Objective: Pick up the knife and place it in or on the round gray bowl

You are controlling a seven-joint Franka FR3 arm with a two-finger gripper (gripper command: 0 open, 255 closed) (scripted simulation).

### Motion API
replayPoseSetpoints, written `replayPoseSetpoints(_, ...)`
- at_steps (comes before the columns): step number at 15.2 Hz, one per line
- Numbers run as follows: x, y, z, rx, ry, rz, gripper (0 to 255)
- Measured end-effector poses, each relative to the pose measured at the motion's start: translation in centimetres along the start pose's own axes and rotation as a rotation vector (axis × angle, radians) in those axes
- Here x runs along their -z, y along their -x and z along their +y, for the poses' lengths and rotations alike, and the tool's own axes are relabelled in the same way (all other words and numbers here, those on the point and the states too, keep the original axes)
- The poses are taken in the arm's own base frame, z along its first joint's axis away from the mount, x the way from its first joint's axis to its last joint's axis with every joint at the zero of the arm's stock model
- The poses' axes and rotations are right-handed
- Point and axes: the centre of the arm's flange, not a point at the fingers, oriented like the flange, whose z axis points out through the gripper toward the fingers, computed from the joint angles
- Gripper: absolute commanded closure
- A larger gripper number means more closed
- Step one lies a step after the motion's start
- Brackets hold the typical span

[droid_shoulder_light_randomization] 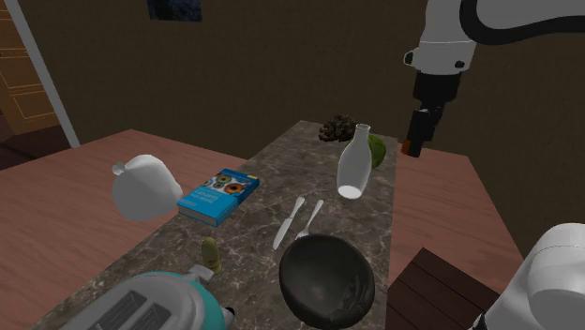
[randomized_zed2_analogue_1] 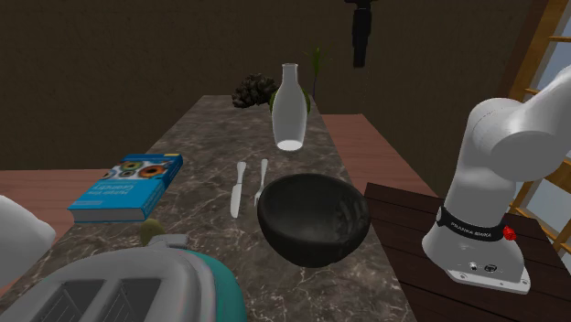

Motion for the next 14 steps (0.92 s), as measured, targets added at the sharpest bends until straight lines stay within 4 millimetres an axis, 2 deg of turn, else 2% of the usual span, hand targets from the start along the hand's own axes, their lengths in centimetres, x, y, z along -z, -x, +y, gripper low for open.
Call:
replayPoseSetpoints(2,-0.3,-0.3,-0.5,-0.017,-0.002,0.000,0)
replayPoseSetpoints(5,-2.0,-1.3,-2.8,-0.119,-0.013,0.001,0)
replayPoseSetpoints(14,-8.4,-7.6,-9.7,-0.485,-0.053,0.006,0)
